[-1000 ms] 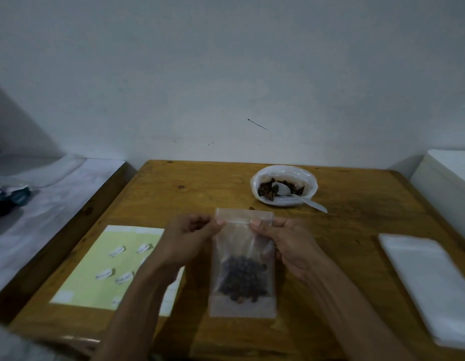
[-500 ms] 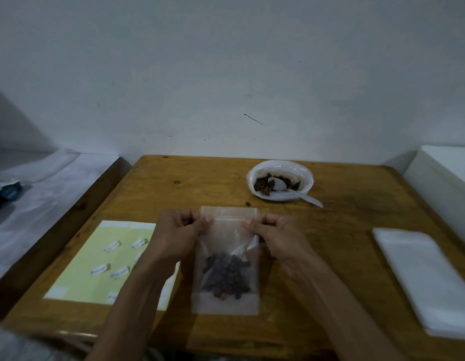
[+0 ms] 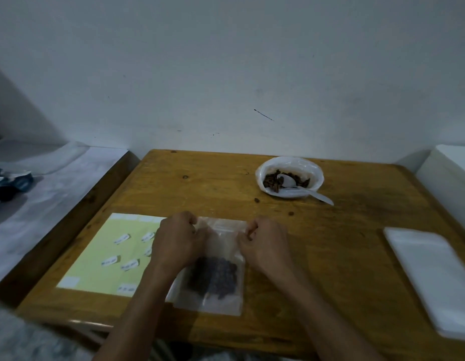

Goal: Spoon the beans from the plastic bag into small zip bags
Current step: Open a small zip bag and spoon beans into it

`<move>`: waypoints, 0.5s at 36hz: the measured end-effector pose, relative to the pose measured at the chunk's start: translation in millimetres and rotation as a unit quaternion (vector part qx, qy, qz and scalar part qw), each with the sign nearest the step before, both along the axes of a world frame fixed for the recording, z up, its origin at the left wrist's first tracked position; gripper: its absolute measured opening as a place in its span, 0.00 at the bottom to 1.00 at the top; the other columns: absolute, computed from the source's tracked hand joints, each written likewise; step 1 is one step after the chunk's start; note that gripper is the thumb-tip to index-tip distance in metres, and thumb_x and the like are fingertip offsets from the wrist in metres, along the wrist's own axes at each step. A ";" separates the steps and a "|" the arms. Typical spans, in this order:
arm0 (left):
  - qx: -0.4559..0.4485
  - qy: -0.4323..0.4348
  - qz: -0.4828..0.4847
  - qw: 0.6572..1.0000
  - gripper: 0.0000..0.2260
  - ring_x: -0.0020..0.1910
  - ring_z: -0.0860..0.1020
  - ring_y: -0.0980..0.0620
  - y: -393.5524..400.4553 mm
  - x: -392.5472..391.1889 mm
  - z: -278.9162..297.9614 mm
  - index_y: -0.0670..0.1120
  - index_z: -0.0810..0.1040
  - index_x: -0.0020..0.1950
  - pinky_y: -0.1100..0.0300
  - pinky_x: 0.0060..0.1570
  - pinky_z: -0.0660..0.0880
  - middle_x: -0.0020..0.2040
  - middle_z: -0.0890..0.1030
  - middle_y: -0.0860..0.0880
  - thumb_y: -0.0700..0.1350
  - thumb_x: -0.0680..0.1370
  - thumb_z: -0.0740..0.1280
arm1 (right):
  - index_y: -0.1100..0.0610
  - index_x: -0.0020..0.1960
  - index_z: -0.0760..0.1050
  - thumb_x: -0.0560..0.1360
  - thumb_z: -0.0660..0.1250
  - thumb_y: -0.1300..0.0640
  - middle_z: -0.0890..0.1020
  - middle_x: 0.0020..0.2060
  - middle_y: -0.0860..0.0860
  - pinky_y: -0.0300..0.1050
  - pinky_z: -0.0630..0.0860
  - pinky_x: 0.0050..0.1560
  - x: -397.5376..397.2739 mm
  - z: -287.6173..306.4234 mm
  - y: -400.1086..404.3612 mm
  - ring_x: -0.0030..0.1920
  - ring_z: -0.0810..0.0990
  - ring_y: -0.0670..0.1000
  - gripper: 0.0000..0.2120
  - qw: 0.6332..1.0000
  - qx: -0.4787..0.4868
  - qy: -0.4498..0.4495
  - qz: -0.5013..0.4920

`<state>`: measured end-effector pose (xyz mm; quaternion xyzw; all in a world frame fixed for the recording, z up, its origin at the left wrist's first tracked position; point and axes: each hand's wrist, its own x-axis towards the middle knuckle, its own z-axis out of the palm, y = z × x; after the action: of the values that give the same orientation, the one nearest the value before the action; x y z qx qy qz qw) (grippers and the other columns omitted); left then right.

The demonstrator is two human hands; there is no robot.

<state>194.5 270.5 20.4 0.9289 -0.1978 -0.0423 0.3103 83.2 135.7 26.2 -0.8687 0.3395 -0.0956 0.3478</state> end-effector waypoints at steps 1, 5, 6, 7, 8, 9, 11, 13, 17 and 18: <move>0.001 -0.008 0.001 1.000 0.13 0.46 0.81 0.48 -0.7 0.4 -1.2 0.45 0.81 0.55 0.53 0.46 0.79 0.46 0.83 0.47 0.51 0.75 0.71 | 0.53 0.44 0.76 0.76 0.70 0.53 0.79 0.38 0.47 0.38 0.77 0.33 0.0 -0.6 0.4 0.38 0.78 0.44 0.05 1.000 -0.004 -0.002 0.001; 0.006 -0.043 -0.004 0.999 0.16 0.48 0.80 0.47 -4.6 -1.5 -1.9 0.45 0.80 0.59 0.53 0.46 0.78 0.49 0.83 0.47 0.53 0.76 0.71 | 0.52 0.52 0.74 0.77 0.70 0.53 0.76 0.41 0.45 0.34 0.71 0.30 0.6 -2.4 -0.2 0.37 0.75 0.42 0.07 1.000 -0.017 -0.006 0.004; 0.010 -0.048 -0.006 0.999 0.17 0.49 0.80 0.47 -5.8 -1.9 -2.2 0.45 0.80 0.61 0.54 0.46 0.78 0.51 0.83 0.46 0.53 0.76 0.71 | 0.52 0.55 0.73 0.77 0.69 0.53 0.75 0.41 0.44 0.33 0.68 0.30 0.9 -2.6 -0.7 0.37 0.73 0.41 0.09 1.000 -0.019 -0.008 0.004; 0.015 -0.052 -0.007 0.999 0.18 0.51 0.80 0.47 -7.2 -2.0 -2.7 0.45 0.79 0.62 0.55 0.46 0.77 0.52 0.83 0.46 0.52 0.76 0.71 | 0.52 0.57 0.73 0.78 0.69 0.53 0.73 0.41 0.44 0.32 0.67 0.30 0.8 -3.0 -1.3 0.37 0.71 0.40 0.10 1.000 -0.020 -0.011 0.003; 0.018 -0.053 -0.010 0.998 0.18 0.52 0.80 0.47 -8.2 -2.4 -3.1 0.45 0.79 0.63 0.55 0.46 0.76 0.53 0.83 0.46 0.52 0.76 0.71 | 0.53 0.59 0.73 0.78 0.69 0.53 0.73 0.41 0.43 0.32 0.67 0.30 0.7 -3.9 -2.2 0.37 0.71 0.40 0.12 1.000 -0.020 -0.014 0.004; 0.018 -0.055 -0.013 0.998 0.19 0.52 0.80 0.47 -9.0 -2.5 -3.8 0.45 0.78 0.64 0.56 0.46 0.76 0.53 0.83 0.46 0.52 0.77 0.71 | 0.53 0.61 0.73 0.78 0.69 0.53 0.73 0.42 0.44 0.32 0.67 0.30 0.6 -4.9 -2.9 0.37 0.71 0.40 0.13 1.000 -0.019 -0.017 0.004; 0.020 -0.056 -0.015 0.998 0.19 0.53 0.80 0.47 -9.9 -2.8 -4.5 0.45 0.78 0.64 0.55 0.46 0.76 0.54 0.82 0.46 0.52 0.77 0.70 | 0.53 0.63 0.73 0.77 0.69 0.53 0.77 0.45 0.45 0.31 0.68 0.31 0.2 -5.5 -4.8 0.38 0.73 0.40 0.16 1.000 -0.009 -0.020 0.004; 0.024 -0.056 -0.014 0.998 0.19 0.53 0.80 0.47 -10.2 -3.0 -4.1 0.45 0.78 0.64 0.55 0.47 0.76 0.54 0.82 0.46 0.53 0.77 0.70 | 0.53 0.65 0.73 0.78 0.69 0.52 0.79 0.49 0.47 0.30 0.67 0.31 0.0 -5.4 -6.9 0.40 0.74 0.40 0.17 1.000 0.005 -0.021 0.006; 0.033 -0.065 -0.014 0.997 0.20 0.53 0.80 0.47 -12.3 -2.0 -2.3 0.45 0.79 0.64 0.52 0.49 0.78 0.54 0.82 0.46 0.55 0.77 0.70 | 0.51 0.62 0.75 0.78 0.68 0.51 0.82 0.51 0.49 0.30 0.65 0.32 -2.7 -4.8 -12.0 0.44 0.77 0.42 0.14 0.999 0.034 -0.031 0.002; 0.027 -0.070 -0.017 0.997 0.21 0.52 0.80 0.48 -14.5 -2.8 -1.1 0.45 0.79 0.64 0.53 0.48 0.78 0.54 0.82 0.47 0.55 0.76 0.70 | 0.51 0.61 0.76 0.78 0.68 0.51 0.82 0.49 0.49 0.30 0.65 0.32 -4.2 -4.9 -13.8 0.44 0.77 0.43 0.13 0.999 0.039 -0.037 -0.001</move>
<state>191.7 256.0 19.4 0.9340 -0.2339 0.0127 0.2698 79.0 121.9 21.3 -0.8499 0.3304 -0.1146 0.3941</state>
